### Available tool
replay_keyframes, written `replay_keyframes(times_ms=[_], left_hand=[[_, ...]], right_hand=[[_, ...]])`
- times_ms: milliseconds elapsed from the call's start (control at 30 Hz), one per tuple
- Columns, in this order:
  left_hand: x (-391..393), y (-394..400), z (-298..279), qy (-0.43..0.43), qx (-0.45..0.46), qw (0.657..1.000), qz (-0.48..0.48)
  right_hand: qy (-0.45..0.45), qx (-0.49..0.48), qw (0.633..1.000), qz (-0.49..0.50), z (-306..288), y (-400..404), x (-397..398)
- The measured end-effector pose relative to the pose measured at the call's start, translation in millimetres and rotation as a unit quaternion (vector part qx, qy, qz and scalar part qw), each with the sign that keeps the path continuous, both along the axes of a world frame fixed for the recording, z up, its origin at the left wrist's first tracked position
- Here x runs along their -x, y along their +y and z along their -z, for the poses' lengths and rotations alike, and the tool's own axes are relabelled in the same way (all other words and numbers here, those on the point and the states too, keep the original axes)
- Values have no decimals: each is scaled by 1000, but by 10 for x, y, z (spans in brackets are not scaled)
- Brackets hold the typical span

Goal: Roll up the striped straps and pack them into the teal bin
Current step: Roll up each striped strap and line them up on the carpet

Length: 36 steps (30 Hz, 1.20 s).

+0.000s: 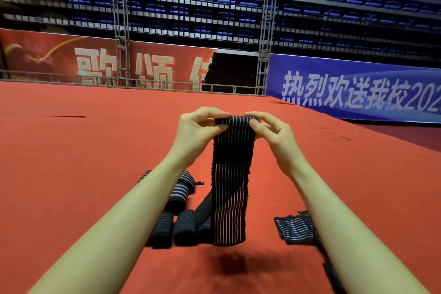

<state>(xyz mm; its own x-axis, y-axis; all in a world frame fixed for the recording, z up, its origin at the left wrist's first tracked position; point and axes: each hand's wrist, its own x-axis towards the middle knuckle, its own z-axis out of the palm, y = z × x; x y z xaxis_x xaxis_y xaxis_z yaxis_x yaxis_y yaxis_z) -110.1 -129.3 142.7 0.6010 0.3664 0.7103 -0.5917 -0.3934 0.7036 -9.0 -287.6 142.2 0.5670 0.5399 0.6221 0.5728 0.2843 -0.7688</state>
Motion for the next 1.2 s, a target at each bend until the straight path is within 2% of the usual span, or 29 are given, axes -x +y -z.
replay_keyframes(times_ms=[100, 267, 433, 867, 1100, 1200], left_hand=[[19, -1, 32, -6, -26, 1000, -3], [83, -3, 103, 43, -7, 999, 21], [106, 18, 82, 128, -11, 991, 22], [170, -27, 127, 78, 1, 997, 9], [188, -28, 137, 85, 8, 996, 40], [155, -7, 171, 131, 12, 990, 40]], right_hand=[[10, 1, 1000, 7, 7, -7, 5], [37, -19, 998, -42, 26, -91, 35], [39, -23, 998, -53, 37, -107, 50], [41, 6, 999, -5, 136, -77, 57], [57, -17, 997, -49, 169, -92, 31], [63, -19, 996, -62, 226, -103, 18]])
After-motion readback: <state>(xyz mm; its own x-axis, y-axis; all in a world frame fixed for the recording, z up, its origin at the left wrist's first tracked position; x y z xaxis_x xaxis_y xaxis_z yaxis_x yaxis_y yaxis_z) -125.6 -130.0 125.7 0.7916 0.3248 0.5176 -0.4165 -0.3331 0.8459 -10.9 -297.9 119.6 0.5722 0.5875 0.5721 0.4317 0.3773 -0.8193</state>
